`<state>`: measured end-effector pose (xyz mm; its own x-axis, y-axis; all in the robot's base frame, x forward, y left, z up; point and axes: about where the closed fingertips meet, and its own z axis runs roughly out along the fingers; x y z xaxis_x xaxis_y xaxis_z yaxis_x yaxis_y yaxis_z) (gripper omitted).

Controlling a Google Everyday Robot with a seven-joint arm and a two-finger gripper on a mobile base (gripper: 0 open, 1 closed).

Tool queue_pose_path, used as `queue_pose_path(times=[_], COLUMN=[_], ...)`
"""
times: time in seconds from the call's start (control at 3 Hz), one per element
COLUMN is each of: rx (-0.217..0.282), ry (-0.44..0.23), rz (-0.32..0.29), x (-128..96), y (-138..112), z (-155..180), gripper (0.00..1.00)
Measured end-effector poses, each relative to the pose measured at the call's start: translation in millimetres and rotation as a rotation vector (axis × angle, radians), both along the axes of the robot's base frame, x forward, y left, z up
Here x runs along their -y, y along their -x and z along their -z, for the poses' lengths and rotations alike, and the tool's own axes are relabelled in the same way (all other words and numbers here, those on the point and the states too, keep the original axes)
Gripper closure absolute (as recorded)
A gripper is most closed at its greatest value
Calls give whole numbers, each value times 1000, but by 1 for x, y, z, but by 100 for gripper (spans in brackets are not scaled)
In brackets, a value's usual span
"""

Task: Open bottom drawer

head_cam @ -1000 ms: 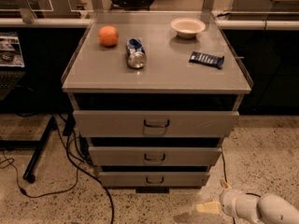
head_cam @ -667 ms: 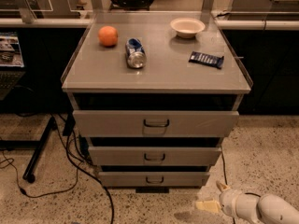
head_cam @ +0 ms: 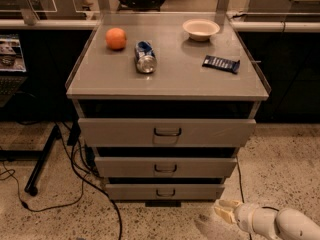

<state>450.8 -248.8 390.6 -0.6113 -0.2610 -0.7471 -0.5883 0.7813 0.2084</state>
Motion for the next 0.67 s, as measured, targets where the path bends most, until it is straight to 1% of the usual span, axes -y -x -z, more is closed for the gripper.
queue_pose_path(times=[0.33,0.67], rx=[-2,-6], ry=[1,3], rz=[-3,-10], x=[-1,-5], y=[1,2], z=[0,1], gripper=[95,100])
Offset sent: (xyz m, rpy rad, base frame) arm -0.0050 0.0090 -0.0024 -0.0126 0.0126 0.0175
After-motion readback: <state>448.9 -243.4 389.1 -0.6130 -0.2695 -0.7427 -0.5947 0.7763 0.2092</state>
